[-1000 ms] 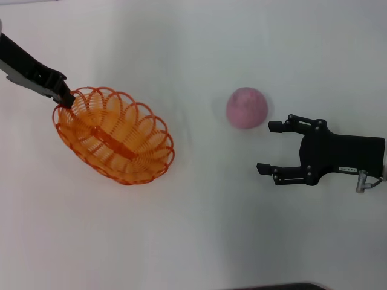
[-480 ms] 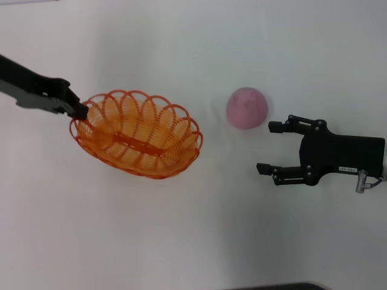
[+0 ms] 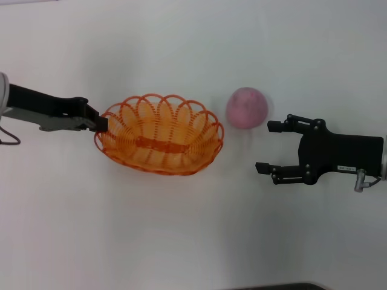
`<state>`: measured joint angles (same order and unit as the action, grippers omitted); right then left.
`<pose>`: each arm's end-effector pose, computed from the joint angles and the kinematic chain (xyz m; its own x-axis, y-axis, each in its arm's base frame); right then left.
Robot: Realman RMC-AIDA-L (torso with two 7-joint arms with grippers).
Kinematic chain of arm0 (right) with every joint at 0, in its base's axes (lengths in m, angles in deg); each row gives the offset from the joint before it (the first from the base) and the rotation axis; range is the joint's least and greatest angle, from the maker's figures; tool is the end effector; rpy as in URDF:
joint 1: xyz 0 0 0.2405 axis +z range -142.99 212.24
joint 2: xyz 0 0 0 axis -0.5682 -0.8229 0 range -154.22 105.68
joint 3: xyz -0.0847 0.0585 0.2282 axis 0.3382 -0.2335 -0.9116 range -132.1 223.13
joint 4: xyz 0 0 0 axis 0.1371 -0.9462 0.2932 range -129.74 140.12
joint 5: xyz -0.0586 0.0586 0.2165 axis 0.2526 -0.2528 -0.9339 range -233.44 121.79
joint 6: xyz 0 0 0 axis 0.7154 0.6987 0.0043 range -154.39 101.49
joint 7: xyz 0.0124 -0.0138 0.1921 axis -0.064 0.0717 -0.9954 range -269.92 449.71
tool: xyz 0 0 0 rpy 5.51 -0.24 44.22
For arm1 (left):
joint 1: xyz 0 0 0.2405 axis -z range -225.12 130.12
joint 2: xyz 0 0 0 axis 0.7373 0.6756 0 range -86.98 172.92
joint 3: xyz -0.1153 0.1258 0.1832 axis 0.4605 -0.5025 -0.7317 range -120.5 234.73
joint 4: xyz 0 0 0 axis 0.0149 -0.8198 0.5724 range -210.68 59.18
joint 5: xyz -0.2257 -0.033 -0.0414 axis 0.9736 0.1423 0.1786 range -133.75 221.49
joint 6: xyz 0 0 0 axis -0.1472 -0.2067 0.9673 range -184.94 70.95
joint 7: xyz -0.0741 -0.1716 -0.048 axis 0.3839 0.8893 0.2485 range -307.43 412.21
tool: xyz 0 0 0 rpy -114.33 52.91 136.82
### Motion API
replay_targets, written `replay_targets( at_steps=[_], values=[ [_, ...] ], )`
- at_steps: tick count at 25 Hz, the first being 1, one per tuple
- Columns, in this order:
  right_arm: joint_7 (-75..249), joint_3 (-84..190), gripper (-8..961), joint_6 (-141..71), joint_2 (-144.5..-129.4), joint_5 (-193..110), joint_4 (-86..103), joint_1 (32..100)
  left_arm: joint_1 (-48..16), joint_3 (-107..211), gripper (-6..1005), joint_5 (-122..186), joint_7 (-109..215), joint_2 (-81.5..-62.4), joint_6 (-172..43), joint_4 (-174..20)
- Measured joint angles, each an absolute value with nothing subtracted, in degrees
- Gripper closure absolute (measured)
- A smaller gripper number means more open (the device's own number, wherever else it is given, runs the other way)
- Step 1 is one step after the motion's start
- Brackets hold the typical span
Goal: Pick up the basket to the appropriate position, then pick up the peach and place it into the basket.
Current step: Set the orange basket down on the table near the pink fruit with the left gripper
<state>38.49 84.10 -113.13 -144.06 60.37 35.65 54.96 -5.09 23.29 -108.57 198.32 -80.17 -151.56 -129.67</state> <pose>0.3194 0.2957 -0.0691 0.8911 -0.1674 -0.4218 -0.3083 -0.9053 -0.2921 -0.2460 0.3809 -0.0311 0.2450 0.9616 0.1234 0.9667 -0.2326 -0.1069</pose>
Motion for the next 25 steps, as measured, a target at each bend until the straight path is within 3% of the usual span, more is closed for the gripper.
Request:
replay_targets(
  at_steps=[3,13,25],
  values=[
    [38.5,84.1,21,-113.1,-144.06,60.4,35.6,55.0,-7.3,23.0,956,-106.3,198.3,-81.2,-150.7,-131.1],
    [38.5,84.1,21,-113.1,-144.06,60.4,35.5,54.4,-15.0,17.7,957,-99.4,199.0,-81.35,-143.3,-130.7],
    [37.9,84.1,21,-113.1,-144.06,60.5,35.6,54.9,-15.7,15.2,956,-97.6,199.3,-81.35,-141.9,-131.0]
  ],
)
